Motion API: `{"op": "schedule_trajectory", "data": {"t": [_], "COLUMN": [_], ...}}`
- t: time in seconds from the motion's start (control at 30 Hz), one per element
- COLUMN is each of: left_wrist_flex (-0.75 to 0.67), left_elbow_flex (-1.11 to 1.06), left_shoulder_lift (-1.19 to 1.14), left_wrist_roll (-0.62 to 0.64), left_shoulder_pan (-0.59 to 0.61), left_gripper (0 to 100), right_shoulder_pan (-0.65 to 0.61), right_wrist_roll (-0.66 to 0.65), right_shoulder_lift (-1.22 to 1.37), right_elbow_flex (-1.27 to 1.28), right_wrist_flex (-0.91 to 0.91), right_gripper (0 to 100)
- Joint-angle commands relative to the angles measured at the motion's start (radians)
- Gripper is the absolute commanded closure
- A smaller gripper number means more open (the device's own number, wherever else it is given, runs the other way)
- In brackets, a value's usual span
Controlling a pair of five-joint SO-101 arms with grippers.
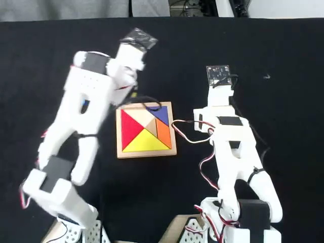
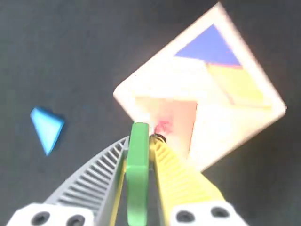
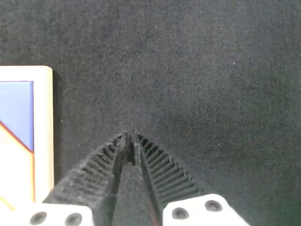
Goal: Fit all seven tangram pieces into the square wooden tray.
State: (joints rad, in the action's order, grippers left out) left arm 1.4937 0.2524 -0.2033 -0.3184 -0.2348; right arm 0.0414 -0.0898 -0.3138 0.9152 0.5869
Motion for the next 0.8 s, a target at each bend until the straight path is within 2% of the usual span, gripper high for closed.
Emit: {"op": "schedule_trajectory", "data": {"t": [0.0,0.23,0.4,0.77], "left_wrist_flex": [-0.101,-0.147,-0.152,-0.152], "left_elbow_flex": [0.01,0.111,0.166,0.186], "left_shoulder_lift": [-0.095,-0.311,-0.417,-0.46], "left_wrist_roll": [0.032,0.035,0.037,0.041], "left_shoulder_pan": [-0.058,-0.13,-0.131,-0.137], "left_gripper": [97,97,97,97], "right_shoulder_pan": [0.037,0.074,0.074,0.071], "right_wrist_roll": [-0.008,-0.008,-0.008,-0.008], "right_shoulder_lift": [-0.008,-0.005,-0.002,-0.002], "right_elbow_flex": [-0.018,-0.018,-0.019,-0.019], "right_wrist_flex": [-0.02,-0.055,-0.055,-0.055], "right_gripper": [98.7,98.7,98.7,98.7]}}
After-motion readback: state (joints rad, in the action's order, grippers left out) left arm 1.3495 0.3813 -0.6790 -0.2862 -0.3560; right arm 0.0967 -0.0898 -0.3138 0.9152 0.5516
